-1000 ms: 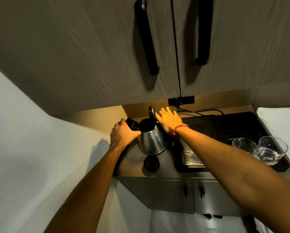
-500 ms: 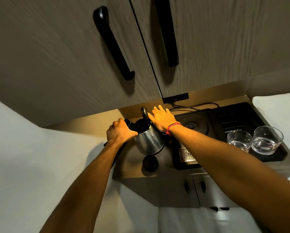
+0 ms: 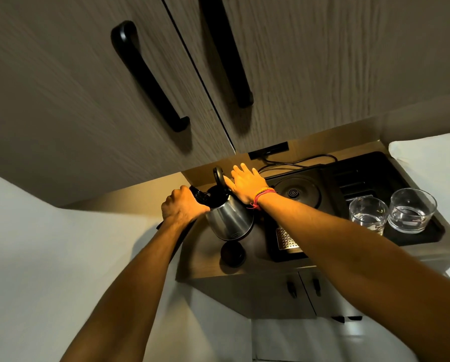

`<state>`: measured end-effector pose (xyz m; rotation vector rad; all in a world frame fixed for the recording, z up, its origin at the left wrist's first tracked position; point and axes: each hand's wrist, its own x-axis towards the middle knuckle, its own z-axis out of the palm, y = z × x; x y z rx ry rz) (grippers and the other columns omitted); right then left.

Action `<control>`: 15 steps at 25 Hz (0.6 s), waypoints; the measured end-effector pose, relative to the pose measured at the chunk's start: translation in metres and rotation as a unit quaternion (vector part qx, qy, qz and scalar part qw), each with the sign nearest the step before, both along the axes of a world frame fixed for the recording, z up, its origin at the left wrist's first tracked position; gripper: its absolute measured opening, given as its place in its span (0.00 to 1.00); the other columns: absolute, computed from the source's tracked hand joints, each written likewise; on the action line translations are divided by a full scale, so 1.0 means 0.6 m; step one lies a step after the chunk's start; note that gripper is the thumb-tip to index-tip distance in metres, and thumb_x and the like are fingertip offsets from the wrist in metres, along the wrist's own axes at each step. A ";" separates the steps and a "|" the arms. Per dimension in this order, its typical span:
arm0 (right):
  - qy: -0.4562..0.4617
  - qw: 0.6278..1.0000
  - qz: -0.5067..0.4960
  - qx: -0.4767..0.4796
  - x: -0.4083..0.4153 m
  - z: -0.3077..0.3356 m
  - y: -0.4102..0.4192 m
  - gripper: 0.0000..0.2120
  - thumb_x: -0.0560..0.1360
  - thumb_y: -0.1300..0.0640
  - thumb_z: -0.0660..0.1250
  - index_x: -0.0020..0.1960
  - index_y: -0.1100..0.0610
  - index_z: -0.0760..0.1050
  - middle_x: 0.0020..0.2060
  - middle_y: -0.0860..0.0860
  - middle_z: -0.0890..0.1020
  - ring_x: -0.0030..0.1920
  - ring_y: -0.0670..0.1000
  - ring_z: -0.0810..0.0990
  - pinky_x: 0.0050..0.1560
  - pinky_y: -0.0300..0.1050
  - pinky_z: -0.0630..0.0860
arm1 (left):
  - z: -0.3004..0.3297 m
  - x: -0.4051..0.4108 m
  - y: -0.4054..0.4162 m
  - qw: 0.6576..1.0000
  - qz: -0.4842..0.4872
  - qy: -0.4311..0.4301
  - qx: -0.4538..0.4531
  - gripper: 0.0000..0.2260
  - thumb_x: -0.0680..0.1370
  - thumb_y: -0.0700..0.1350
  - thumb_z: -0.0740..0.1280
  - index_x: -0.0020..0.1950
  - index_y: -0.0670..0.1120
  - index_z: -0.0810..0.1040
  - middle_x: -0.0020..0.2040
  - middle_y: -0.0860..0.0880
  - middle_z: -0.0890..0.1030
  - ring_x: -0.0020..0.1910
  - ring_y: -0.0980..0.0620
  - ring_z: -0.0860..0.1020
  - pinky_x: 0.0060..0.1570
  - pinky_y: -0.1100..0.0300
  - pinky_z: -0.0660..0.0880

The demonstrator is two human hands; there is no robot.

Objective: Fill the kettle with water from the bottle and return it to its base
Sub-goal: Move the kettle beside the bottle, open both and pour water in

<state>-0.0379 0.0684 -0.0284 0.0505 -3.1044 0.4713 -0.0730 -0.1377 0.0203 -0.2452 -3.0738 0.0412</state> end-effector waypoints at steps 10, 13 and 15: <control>0.013 0.999 0.024 0.025 -0.010 -0.015 0.004 0.27 0.82 0.52 0.54 0.79 0.53 0.52 0.76 0.63 0.59 0.77 0.66 0.52 0.72 0.66 0.59 | 0.001 -0.010 -0.007 0.999 0.002 -0.007 -0.041 0.37 0.60 0.70 0.72 0.60 0.47 0.73 0.47 0.47 0.77 0.42 0.49 0.73 0.38 0.57 0.70; 0.018 0.999 0.026 0.044 -0.009 -0.015 0.003 0.27 0.82 0.54 0.56 0.78 0.51 0.51 0.76 0.63 0.58 0.77 0.66 0.52 0.72 0.66 0.59 | 0.004 -0.011 -0.008 0.999 0.004 -0.010 -0.046 0.37 0.60 0.70 0.72 0.59 0.48 0.73 0.45 0.48 0.74 0.42 0.49 0.74 0.38 0.56 0.71; 0.018 0.999 0.021 0.038 -0.010 -0.015 0.005 0.27 0.82 0.54 0.56 0.78 0.51 0.51 0.76 0.63 0.58 0.78 0.66 0.52 0.72 0.66 0.59 | 0.006 -0.011 -0.009 0.999 0.006 -0.010 -0.052 0.36 0.60 0.70 0.72 0.59 0.48 0.73 0.46 0.48 0.75 0.42 0.49 0.73 0.38 0.56 0.71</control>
